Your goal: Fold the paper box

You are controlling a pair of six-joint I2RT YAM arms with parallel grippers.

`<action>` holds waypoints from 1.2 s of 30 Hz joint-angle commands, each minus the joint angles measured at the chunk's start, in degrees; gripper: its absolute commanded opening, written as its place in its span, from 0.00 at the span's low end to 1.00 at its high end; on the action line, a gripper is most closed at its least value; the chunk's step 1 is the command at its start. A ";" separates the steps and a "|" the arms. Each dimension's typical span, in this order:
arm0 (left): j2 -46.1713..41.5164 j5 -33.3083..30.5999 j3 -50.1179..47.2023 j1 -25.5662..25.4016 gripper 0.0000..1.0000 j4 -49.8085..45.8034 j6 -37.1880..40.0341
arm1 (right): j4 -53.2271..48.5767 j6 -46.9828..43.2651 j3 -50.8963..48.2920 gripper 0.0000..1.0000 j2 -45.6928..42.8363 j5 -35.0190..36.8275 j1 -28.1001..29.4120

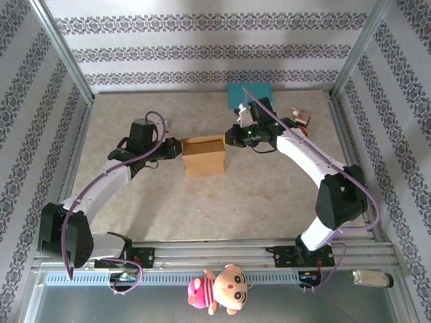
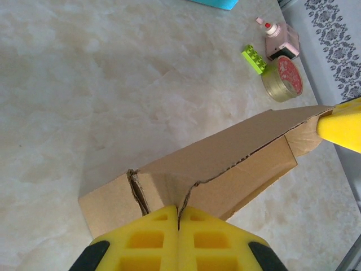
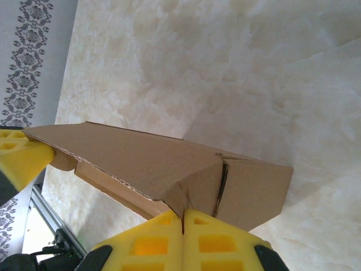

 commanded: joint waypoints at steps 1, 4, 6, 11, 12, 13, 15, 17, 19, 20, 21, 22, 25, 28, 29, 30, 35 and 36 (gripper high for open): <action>-1.33 -1.36 1.55 -1.20 0.05 -5.07 2.16 | -6.24 -2.07 -2.94 0.02 1.39 3.73 1.21; -1.28 -2.43 2.03 -1.15 0.06 -6.37 2.91 | -6.35 -2.25 -2.86 0.02 1.29 3.82 1.22; -1.00 -2.96 2.10 -1.17 0.06 -6.80 3.28 | -6.36 -2.42 -2.55 0.03 1.17 3.92 1.22; -0.88 -3.56 2.32 -1.20 0.06 -6.88 3.38 | -6.68 -2.55 -2.15 0.02 1.43 3.74 1.39; -0.96 -3.66 2.46 -1.18 0.06 -6.89 3.37 | -6.69 -2.65 -2.07 0.02 1.38 3.74 1.41; -0.98 -3.78 2.46 -1.15 0.05 -6.77 3.45 | -6.78 -2.64 -2.06 0.02 1.39 3.74 1.40; -0.81 -3.73 2.33 -1.15 0.06 -6.20 3.43 | -6.70 -2.69 -2.06 0.02 1.39 3.74 1.49; -0.38 -2.96 2.41 -1.21 0.05 -5.61 3.17 | -6.77 -2.56 -1.98 0.02 1.48 3.78 1.53; 0.37 -2.10 2.47 -1.22 0.06 -5.23 2.61 | -6.79 -2.55 -1.89 0.02 1.48 3.69 1.59; 0.59 -1.88 2.38 -1.16 0.05 -5.06 2.29 | -6.85 -2.55 -1.82 0.02 1.49 3.73 1.57; 0.86 -1.37 2.14 -1.17 0.05 -4.75 2.04 | -6.82 -2.55 -1.80 0.02 1.40 3.74 1.57; 1.08 -1.07 1.99 -1.21 0.05 -4.56 1.78 | -6.78 -2.55 -1.81 0.02 1.41 3.74 1.65; 1.43 -0.59 1.20 -1.16 0.06 -4.34 1.38 | -6.82 -2.51 -1.80 0.02 1.47 3.66 1.70; 1.41 -1.06 -0.02 -1.15 0.05 -4.45 1.37 | -6.78 -2.65 -1.82 0.02 1.66 3.67 1.74; 1.49 -1.30 -0.23 -1.17 0.06 -4.81 1.46 | -6.78 -2.74 -1.80 0.02 1.73 3.69 1.74; 1.50 -1.41 -0.50 -1.15 0.05 -4.95 1.55 | -6.78 -2.74 -1.80 0.02 1.87 3.67 1.79; 1.57 -3.24 -2.39 -1.20 0.06 -8.12 2.94 | -6.95 -3.15 -2.45 0.02 1.40 4.07 1.92; 1.58 -3.65 -2.87 -1.15 0.05 -8.92 3.47 | -6.87 -3.26 -2.71 0.02 1.26 4.33 2.00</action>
